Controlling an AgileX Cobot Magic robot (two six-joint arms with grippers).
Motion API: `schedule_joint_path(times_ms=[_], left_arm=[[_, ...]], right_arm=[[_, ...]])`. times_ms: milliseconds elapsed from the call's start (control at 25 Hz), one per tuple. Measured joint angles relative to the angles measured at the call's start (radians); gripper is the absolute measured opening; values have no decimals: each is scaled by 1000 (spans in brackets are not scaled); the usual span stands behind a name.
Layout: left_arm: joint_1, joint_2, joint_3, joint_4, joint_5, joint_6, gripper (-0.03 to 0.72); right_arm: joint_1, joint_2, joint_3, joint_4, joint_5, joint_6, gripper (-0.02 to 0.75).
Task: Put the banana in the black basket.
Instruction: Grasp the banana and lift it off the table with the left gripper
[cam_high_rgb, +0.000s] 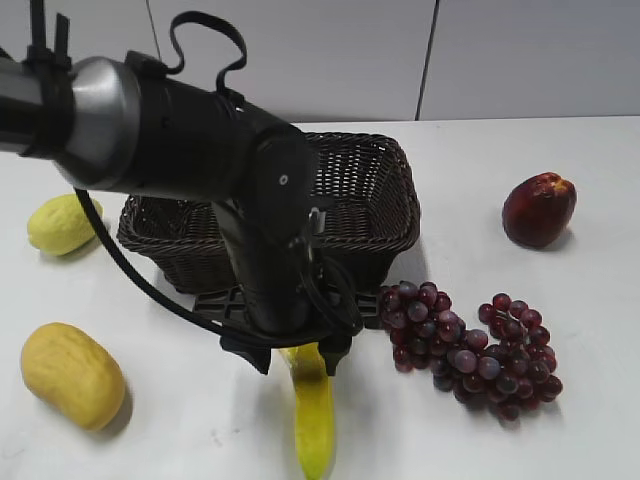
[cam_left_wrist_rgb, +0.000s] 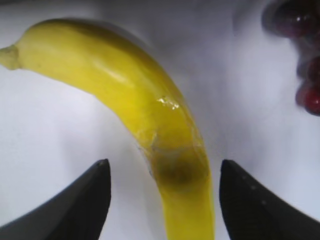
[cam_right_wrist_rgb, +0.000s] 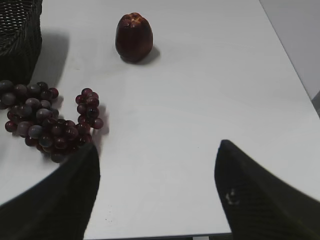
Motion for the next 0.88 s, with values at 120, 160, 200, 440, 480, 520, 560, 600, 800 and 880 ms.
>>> schedule_joint_path(times_ms=[120,160,200,440,480,520,560,600,800,880], left_arm=[[0,15,0,-3,0,0,663],[0,19,0,-3,0,0,663],[0,23,0,-2,-2,0,663],[0,50,0,-3,-29,0,663],[0,55,-1,-3,-32,0,663],[0,58,-1,-4,-33,0,663],[0,60,-1,-4,-34,0,663],[0,63,-1,-4,-35,0,663],[0,76,-1,-7,-45,0,628],[0,76,-1,-11,-50,0,591]], right_arm=[[0,0,0,0,0,0,572],[0,0,0,0,0,0,572],[0,0,0,0,0,0,572],[0,0,0,0,0,0,572],[0,0,0,0,0,0,572],[0,0,0,0,0,0,572],[0,0,0,0,0,0,572],[0,0,0,0,0,0,572],[0,0,0,0,-1,-1,572],[0,0,0,0,-1,-1,572]])
